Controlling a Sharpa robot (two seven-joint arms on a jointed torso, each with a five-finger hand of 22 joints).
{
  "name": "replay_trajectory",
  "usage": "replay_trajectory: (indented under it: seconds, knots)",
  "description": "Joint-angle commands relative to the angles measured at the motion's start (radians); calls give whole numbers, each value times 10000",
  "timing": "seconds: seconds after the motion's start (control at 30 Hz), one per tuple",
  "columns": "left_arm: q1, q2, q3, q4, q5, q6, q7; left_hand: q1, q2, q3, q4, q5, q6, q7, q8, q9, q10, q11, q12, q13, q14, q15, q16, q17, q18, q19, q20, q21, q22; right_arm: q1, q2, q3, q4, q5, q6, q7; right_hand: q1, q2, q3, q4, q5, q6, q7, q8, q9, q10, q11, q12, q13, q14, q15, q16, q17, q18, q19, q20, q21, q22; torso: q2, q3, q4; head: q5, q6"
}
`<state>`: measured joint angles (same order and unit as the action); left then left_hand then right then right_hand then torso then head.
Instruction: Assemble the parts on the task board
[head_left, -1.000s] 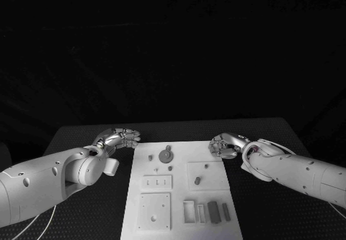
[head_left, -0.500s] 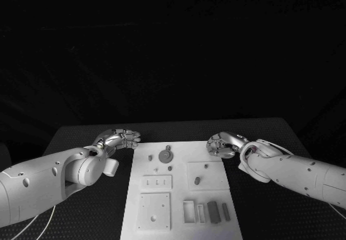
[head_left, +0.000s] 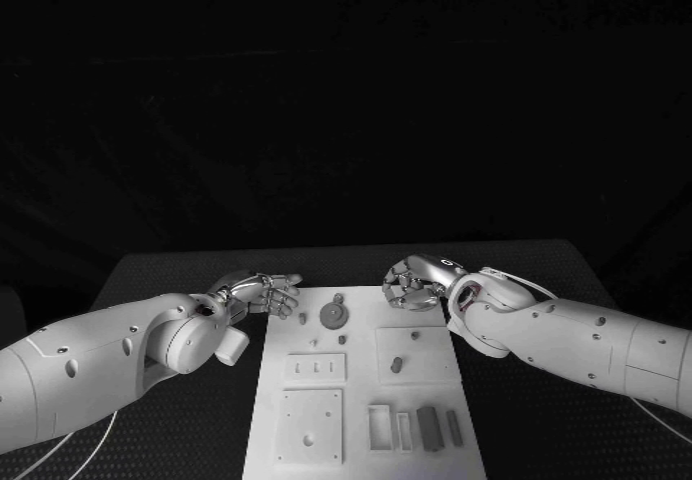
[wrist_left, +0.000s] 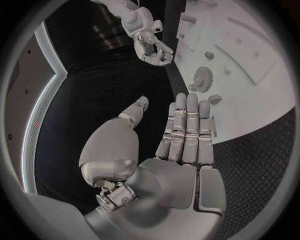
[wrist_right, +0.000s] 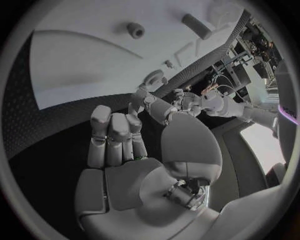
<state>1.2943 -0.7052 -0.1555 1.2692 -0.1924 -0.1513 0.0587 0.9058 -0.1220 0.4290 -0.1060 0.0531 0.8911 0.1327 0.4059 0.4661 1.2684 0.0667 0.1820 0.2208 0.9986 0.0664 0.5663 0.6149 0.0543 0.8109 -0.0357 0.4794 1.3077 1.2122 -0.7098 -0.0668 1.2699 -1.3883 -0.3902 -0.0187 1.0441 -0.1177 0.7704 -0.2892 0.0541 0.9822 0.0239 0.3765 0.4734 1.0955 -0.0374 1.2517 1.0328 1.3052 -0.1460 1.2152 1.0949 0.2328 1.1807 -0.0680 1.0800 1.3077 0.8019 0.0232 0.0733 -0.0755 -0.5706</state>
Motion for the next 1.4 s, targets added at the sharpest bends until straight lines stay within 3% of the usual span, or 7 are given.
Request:
replay_trajectory:
  seconds: [0.03,0.2,0.43,0.6,0.77,0.93,1.4]
  knots:
    - [73,136,14,148,-753,280,-542,-94,53,-97,6,-38,109,-4,56,4,70,-18,40,21,26,-74,71,16,108,-30,-36,28,186,40,159,2,167,-897,211,-868,-5,-2,91,-2,-52,991,462,98,84,79,-25,45,17,64,14,12,9,290,2,-48,55,110,6,-2,5,108,12]
    - [122,363,12,273,-1231,220,-778,-277,43,-194,113,-40,159,-16,-10,-22,77,-25,32,39,21,-81,100,17,107,-22,-46,35,176,104,495,2,437,-1186,243,-1054,1,-19,133,-2,-52,998,461,96,83,89,-26,39,19,72,16,9,6,290,11,-52,56,105,20,1,2,260,23]
    - [127,554,6,437,-1504,176,-1059,-367,-9,-229,196,-39,63,36,-164,-91,-7,13,-28,35,-56,-65,84,-5,113,-59,-41,17,166,111,805,5,732,-1298,192,-1125,2,-30,173,1,-49,1008,460,95,82,101,-27,33,20,81,17,8,3,290,23,-53,59,101,18,11,4,339,19]
    - [127,604,-2,520,-1593,225,-1150,-360,-9,-224,203,-39,48,47,-193,-106,-19,19,-38,36,-65,-61,84,-8,115,-64,-38,17,167,111,975,7,762,-1374,139,-1165,0,-38,206,2,-45,1016,460,92,79,112,-27,29,21,88,17,6,0,290,34,-54,61,98,13,26,2,350,8]
    - [126,670,-5,549,-1626,258,-1178,-331,9,-211,194,-38,61,47,-202,-112,-16,17,-39,41,-66,-61,89,-9,118,-67,-38,19,169,112,1100,8,789,-1383,131,-1186,-3,-46,229,2,-43,1021,460,90,77,120,-27,26,22,93,17,5,-2,290,42,-55,63,96,16,8,11,340,22]
    - [126,736,-10,558,-1729,278,-1248,-287,33,-200,171,-35,83,44,-215,-120,-11,15,-39,47,-66,-62,98,-10,120,-69,-36,23,173,112,1173,10,879,-1390,76,-1194,-7,-46,251,5,-39,1027,460,87,74,128,-27,22,23,98,17,3,-4,290,51,-55,65,94,8,23,-6,368,13]
    - [124,808,-14,519,-1749,317,-1305,-184,202,-189,104,-28,143,36,-262,-150,4,9,-43,69,-61,-63,127,-16,119,-71,-32,39,179,111,1330,16,1022,-1393,117,-1165,-17,-59,297,3,-34,1036,459,79,67,144,-27,14,26,108,16,1,-9,290,71,-58,70,89,16,18,-7,351,-6]
